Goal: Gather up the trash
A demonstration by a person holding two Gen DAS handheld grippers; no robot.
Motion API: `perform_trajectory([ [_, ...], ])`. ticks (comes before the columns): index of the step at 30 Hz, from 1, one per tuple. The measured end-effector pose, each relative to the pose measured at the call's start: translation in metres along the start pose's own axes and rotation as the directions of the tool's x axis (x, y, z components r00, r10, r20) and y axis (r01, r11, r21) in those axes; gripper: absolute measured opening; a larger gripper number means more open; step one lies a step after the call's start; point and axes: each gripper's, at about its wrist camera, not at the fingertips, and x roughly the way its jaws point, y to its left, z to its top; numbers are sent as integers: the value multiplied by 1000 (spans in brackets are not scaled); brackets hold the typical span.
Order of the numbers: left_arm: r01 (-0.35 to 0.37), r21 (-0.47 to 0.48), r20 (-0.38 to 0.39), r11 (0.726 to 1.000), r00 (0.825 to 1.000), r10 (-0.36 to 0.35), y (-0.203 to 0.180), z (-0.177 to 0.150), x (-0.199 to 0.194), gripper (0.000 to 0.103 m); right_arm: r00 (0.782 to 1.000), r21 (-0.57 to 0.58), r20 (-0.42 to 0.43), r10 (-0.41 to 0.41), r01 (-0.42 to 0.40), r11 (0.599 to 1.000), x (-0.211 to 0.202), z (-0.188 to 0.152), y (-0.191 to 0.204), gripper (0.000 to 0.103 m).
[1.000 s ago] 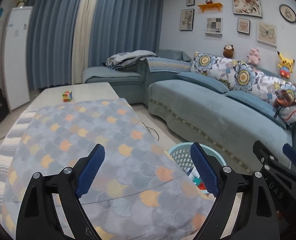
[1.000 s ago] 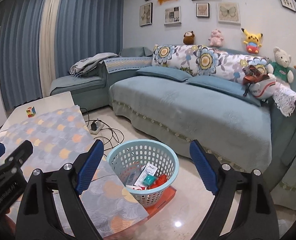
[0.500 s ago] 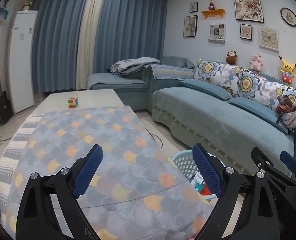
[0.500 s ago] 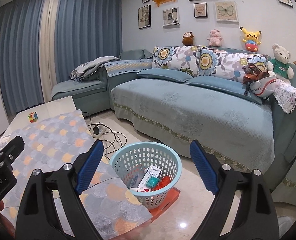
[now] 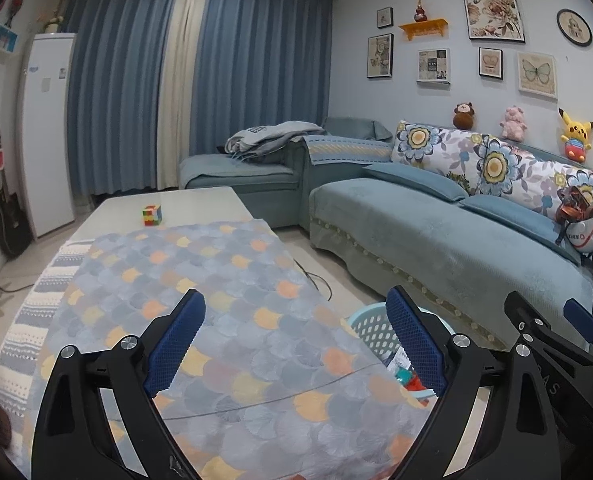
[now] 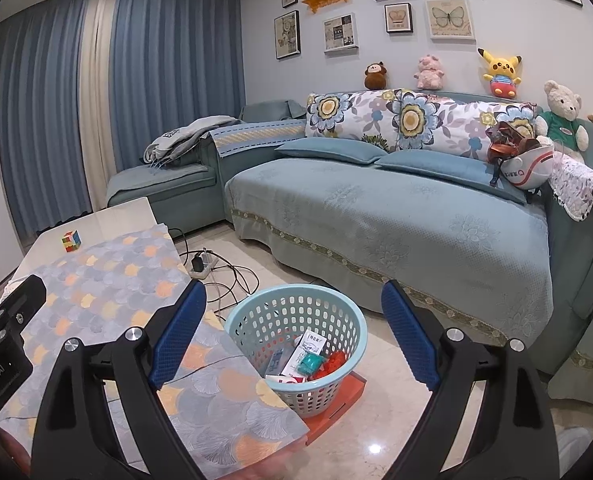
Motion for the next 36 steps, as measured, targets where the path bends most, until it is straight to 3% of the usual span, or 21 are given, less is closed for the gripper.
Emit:
perform_trajectory([
  [4,3,-2,-4,1000,1000,-3,-1,-1,0,94,1000,-6,-1,-3,3,1000,0,0,1,86],
  [36,17,-9,-19,1000,1000,-17,-4,-1,7,95,1000,-13,9,-8,8,1000,2,5,-6,88],
])
